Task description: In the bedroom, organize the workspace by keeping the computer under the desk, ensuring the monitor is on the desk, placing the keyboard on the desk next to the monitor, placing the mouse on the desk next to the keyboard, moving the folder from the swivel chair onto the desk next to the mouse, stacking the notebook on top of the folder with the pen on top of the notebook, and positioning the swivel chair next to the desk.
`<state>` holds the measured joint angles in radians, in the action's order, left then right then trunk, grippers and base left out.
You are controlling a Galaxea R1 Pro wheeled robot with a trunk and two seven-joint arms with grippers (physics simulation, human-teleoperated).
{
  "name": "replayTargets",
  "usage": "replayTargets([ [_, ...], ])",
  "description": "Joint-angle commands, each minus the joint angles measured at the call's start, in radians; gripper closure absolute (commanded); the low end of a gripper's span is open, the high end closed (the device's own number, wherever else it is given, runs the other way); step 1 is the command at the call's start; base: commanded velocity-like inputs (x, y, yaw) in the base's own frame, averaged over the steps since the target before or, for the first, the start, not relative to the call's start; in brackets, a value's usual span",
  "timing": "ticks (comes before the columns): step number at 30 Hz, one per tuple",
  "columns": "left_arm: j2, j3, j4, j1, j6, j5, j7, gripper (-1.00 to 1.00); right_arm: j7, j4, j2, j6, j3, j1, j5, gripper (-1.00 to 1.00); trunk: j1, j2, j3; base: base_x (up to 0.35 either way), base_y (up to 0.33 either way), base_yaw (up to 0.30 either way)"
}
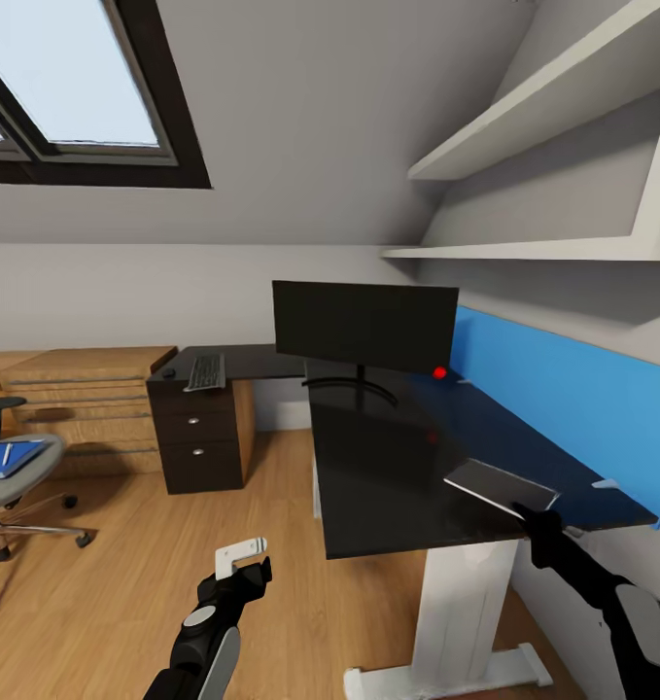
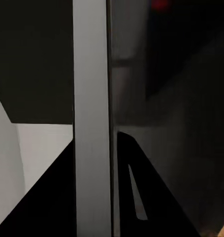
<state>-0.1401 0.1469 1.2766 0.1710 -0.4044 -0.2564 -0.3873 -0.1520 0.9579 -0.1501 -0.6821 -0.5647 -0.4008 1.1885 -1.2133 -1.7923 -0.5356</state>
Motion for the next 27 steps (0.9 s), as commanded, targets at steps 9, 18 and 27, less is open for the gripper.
replayTargets([
  [9,0.002,0.002,0.001,0.001,-0.002,-0.009,-0.011,-1.00,-0.032,0.004,0.071,0.036,0.098,-0.001,-0.008,1.00,0.001,-0.001,-0.001,-0.258,0.216,0.000],
  [18,0.002,0.001,0.006,0.001,-0.002,-0.009,-0.013,-1.00,0.025,0.003,0.174,0.346,0.359,-0.018,-0.011,1.00,0.001,-0.001,-0.001,-0.185,0.287,0.000],
  [27,0.003,-0.004,0.003,0.001,-0.009,-0.010,-0.011,-1.00,0.068,-0.011,0.249,0.575,0.479,-0.035,-0.007,1.00,0.001,-0.001,-0.001,-0.044,0.329,0.000],
])
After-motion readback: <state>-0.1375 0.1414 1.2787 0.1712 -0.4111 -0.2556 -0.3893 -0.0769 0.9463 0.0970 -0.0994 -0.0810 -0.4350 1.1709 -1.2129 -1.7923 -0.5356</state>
